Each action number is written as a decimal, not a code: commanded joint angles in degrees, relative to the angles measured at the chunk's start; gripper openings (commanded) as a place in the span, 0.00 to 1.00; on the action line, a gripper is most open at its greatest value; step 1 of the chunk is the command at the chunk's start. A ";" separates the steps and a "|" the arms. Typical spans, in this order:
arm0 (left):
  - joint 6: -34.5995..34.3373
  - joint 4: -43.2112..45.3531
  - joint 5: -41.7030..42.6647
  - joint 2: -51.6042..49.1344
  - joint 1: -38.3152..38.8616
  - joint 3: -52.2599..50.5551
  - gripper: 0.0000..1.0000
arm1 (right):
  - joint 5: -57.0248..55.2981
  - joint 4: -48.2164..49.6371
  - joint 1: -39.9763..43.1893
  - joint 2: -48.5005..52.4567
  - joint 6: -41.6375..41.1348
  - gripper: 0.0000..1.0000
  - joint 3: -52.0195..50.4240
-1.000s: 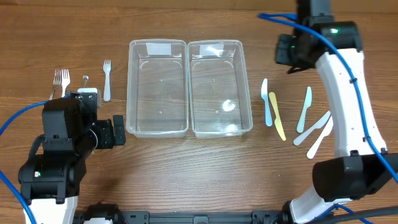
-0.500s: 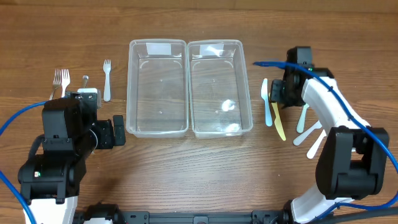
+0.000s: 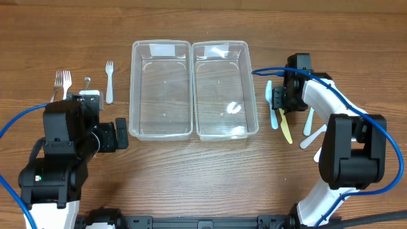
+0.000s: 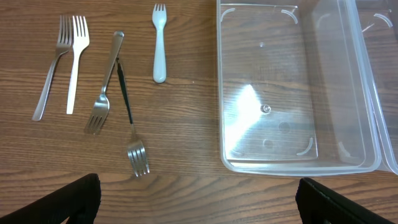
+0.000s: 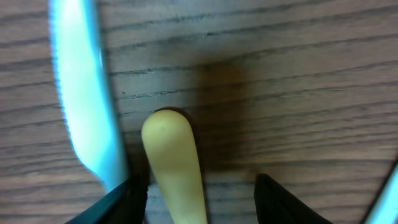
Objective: Pack container
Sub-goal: 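Close the right gripper on the yellow knife handle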
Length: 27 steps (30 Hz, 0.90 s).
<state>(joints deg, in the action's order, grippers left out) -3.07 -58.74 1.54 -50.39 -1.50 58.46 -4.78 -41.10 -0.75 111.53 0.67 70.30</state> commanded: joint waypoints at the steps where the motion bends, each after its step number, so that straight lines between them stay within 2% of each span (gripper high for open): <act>1: -0.79 0.04 0.85 0.13 0.02 1.49 1.00 | -0.31 0.81 0.20 1.14 0.48 0.58 -0.35; 4: -0.79 0.07 0.85 0.13 0.02 1.49 1.00 | -0.31 1.27 0.20 1.22 0.48 0.57 -0.35; 8: -0.79 0.04 0.87 0.13 0.02 1.49 1.00 | -0.31 1.92 0.20 1.22 0.48 0.46 -0.35; 11: -0.79 0.07 0.87 0.13 0.02 1.49 1.00 | -0.31 2.05 0.20 1.22 0.48 0.34 -0.35; 14: -0.79 0.07 0.85 0.13 0.02 1.49 1.00 | -0.31 2.05 0.20 1.22 0.48 0.27 -0.35; 17: -0.79 0.07 0.85 0.13 0.02 1.49 1.00 | -0.28 2.03 0.20 1.22 0.48 0.21 -0.35; 21: -0.79 0.07 0.85 0.13 0.02 1.49 1.00 | -0.28 2.03 0.17 1.22 0.46 0.19 -0.35; 27: -0.79 0.07 0.85 0.13 0.02 1.49 1.00 | -0.28 2.05 0.20 1.22 0.44 0.04 -0.33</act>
<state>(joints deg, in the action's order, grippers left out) -3.07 -58.74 1.54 -50.39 -1.50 58.46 -4.73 -39.11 -0.75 111.92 1.26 70.32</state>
